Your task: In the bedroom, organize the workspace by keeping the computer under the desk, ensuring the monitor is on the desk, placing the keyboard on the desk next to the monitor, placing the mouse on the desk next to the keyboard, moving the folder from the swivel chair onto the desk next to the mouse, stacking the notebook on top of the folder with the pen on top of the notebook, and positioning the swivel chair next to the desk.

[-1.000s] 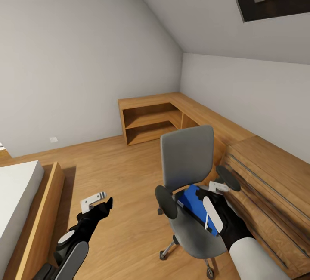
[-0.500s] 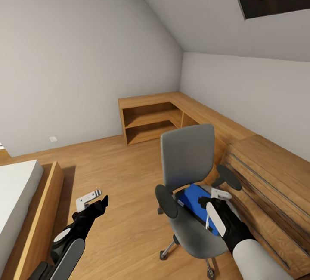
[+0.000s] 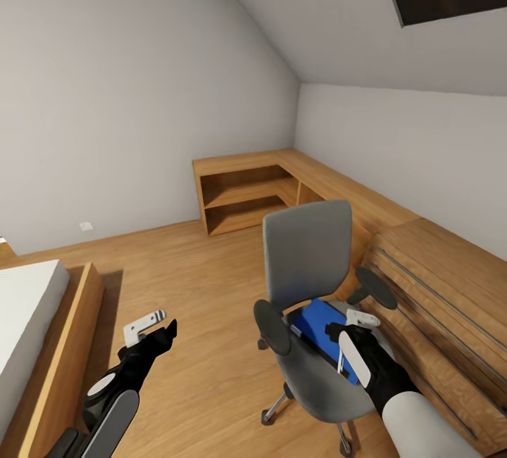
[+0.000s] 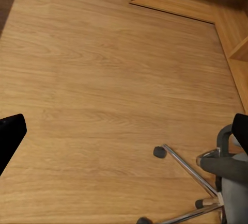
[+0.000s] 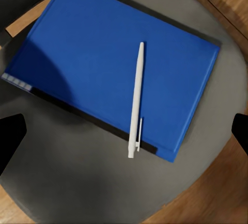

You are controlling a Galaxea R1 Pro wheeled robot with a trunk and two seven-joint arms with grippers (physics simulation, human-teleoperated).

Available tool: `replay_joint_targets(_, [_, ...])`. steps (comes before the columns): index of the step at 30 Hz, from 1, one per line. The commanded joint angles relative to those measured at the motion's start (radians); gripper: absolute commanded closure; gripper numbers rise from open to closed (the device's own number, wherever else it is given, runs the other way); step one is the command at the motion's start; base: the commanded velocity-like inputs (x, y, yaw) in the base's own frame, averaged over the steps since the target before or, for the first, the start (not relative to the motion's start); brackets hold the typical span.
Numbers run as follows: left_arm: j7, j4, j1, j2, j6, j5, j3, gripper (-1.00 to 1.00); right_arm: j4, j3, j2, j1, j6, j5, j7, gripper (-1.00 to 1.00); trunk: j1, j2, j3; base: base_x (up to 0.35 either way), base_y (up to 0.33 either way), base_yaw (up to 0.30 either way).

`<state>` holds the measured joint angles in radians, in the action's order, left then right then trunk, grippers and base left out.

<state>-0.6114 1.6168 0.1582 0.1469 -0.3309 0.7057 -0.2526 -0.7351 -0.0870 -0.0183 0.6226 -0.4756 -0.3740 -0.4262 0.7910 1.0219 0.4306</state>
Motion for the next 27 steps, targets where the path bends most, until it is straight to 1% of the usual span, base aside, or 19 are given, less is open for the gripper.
replay_joint_targets(1, [-0.008, 0.002, 0.001, 0.001, -0.002, 0.006, -0.002, -1.00, -0.001, -0.007, -0.002, 0.001, -0.003, -0.010, -0.010, -1.00, 0.004, 0.008, 0.004, 0.000, 0.000, 0.000])
replay_joint_targets(4, [-0.009, 0.002, 0.001, 0.001, -0.002, 0.006, -0.002, -1.00, 0.010, -0.007, -0.006, 0.006, -0.004, -0.010, -0.008, -1.00, 0.016, 0.029, 0.014, 0.000, 0.000, 0.000])
replay_joint_targets(6, [-0.009, 0.002, 0.001, 0.000, -0.002, 0.006, -0.002, -1.00, 0.039, -0.006, -0.016, 0.027, -0.006, -0.010, -0.008, -1.00, 0.023, 0.043, 0.020, 0.000, 0.000, 0.000])
replay_joint_targets(8, [-0.009, 0.002, 0.001, 0.000, -0.002, 0.006, -0.002, -1.00, 0.075, -0.006, -0.025, 0.063, -0.008, -0.010, -0.007, -1.00, 0.031, 0.057, 0.026, 0.000, 0.000, 0.000])
replay_joint_targets(9, [-0.009, 0.002, 0.001, 0.000, -0.002, 0.006, -0.003, -1.00, 0.131, -0.005, -0.036, 0.114, -0.009, -0.012, -0.002, -1.00, 0.035, 0.064, 0.029, 0.000, 0.000, 0.000])
replay_joint_targets(10, [-0.010, 0.002, 0.001, -0.001, -0.002, 0.006, -0.004, -1.00, 0.247, -0.005, -0.048, 0.200, -0.009, -0.014, 0.020, -1.00, 0.039, 0.071, 0.033, 0.000, 0.000, 0.000])
replay_joint_targets(11, [-0.010, 0.002, 0.001, -0.001, -0.002, 0.006, -0.004, -1.00, 0.331, -0.005, -0.056, 0.259, -0.010, -0.015, 0.044, -1.00, 0.042, 0.078, 0.036, 0.000, 0.000, 0.000])
replay_joint_targets(13, [-0.009, 0.002, 0.001, -0.002, -0.002, 0.006, -0.004, -1.00, 0.411, -0.005, -0.063, 0.315, -0.012, -0.014, 0.073, -1.00, 0.050, 0.092, 0.042, 0.000, 0.000, 0.000])
replay_joint_targets(14, [-0.010, 0.002, 0.001, -0.002, -0.002, 0.006, -0.004, -1.00, 0.522, -0.006, -0.072, 0.400, -0.037, -0.010, 0.126, -1.00, 0.054, 0.099, 0.045, 0.000, 0.000, 0.000])
replay_joint_targets(15, [-0.010, 0.002, 0.001, -0.002, -0.002, 0.006, -0.004, -1.00, 0.549, -0.006, -0.076, 0.423, -0.056, -0.010, 0.143, -1.00, 0.058, 0.106, 0.048, 0.000, 0.000, 0.000])
replay_joint_targets(18, [-0.010, 0.002, 0.001, -0.003, -0.002, 0.006, -0.004, -1.00, 0.585, -0.008, -0.075, 0.450, -0.082, -0.012, 0.166, -1.00, 0.069, 0.127, 0.058, 0.000, 0.000, 0.000])
replay_joint_targets(27, [-0.010, 0.002, 0.001, -0.003, -0.002, 0.006, -0.007, -1.00, 0.607, -0.008, -0.074, 0.461, -0.086, -0.015, 0.181, -1.00, 0.104, 0.190, 0.086, 0.000, 0.000, 0.000])
